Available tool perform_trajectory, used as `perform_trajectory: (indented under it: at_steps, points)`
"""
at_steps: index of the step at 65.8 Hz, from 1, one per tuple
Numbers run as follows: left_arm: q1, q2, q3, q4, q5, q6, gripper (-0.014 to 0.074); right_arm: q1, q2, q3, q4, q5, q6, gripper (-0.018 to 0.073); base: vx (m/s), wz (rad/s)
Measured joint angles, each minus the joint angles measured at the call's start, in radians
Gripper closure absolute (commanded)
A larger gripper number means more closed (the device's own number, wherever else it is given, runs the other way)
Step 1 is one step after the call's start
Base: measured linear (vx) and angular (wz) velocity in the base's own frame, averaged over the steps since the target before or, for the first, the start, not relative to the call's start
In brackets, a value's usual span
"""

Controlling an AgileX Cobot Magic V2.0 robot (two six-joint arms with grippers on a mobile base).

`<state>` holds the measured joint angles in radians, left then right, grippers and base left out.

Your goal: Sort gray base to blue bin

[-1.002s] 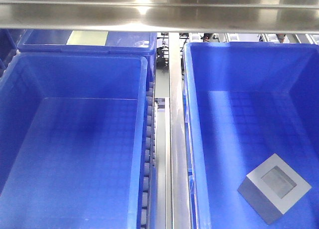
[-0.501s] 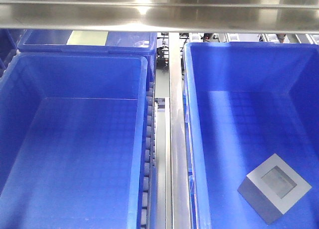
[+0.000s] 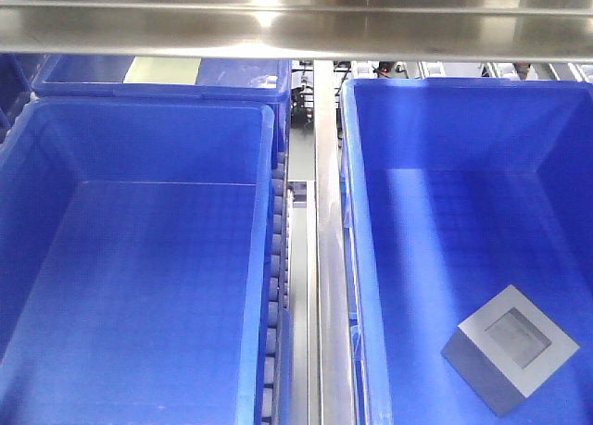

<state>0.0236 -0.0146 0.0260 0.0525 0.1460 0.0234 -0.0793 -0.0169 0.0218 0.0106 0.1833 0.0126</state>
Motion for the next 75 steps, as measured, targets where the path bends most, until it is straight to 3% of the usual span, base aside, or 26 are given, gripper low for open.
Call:
perform_trajectory:
  at_steps: [75]
  points:
    - [0.004, 0.0, 0.0, 0.0, 0.0, 0.0, 0.0603, 0.0, 0.0, 0.0, 0.0, -0.002, 0.0, 0.0564, 0.0, 0.0]
